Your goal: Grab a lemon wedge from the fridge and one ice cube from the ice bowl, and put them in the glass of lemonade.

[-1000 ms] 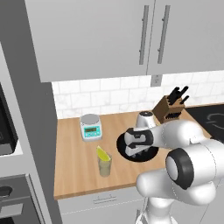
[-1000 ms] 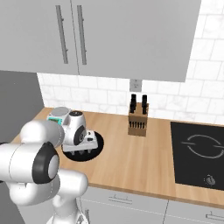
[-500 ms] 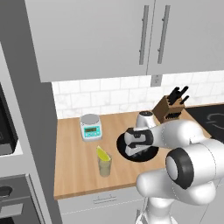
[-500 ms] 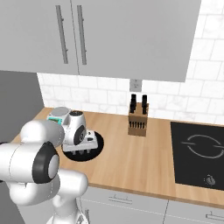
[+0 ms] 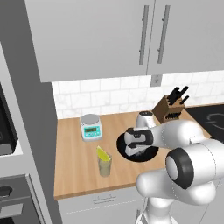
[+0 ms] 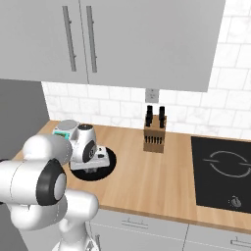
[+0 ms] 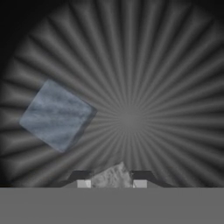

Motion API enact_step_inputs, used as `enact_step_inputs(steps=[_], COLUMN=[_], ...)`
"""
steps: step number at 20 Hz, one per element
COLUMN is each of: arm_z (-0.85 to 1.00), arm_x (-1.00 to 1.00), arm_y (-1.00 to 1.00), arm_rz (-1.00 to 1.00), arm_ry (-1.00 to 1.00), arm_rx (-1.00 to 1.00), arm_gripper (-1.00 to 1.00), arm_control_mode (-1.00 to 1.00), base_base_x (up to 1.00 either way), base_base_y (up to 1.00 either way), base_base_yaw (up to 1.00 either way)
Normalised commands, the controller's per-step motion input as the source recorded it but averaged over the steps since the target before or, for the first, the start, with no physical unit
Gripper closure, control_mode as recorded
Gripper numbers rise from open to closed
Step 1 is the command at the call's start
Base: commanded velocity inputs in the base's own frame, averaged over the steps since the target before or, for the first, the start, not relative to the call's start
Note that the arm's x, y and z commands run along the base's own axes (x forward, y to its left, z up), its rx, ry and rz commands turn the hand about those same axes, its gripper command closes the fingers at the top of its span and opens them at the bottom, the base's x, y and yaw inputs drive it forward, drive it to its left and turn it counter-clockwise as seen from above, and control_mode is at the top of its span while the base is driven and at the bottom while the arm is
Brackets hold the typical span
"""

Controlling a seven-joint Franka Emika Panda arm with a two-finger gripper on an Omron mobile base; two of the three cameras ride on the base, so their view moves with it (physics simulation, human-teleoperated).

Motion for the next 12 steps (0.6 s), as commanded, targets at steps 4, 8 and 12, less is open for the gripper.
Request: enact_step_inputs(steps=[4, 8, 12], arm_z=[0.12, 0.72, 0.73], arm_x=[-0.13, -0.36, -0.08], arm_y=[0.0, 0.0, 0.0], arm_rz=[0.0, 0.0, 0.0], arm_ry=[0.0, 0.0, 0.0], arm_rx=[0.0, 0.0, 0.0], arm_gripper=[1.0, 1.0, 1.0], arm_control_mode=[-1.0, -1.0, -1.0], base_base_x=[0.0, 0.0, 0.0], base_base_y=[0.0, 0.0, 0.0], base_base_yaw=[0.0, 0.0, 0.0])
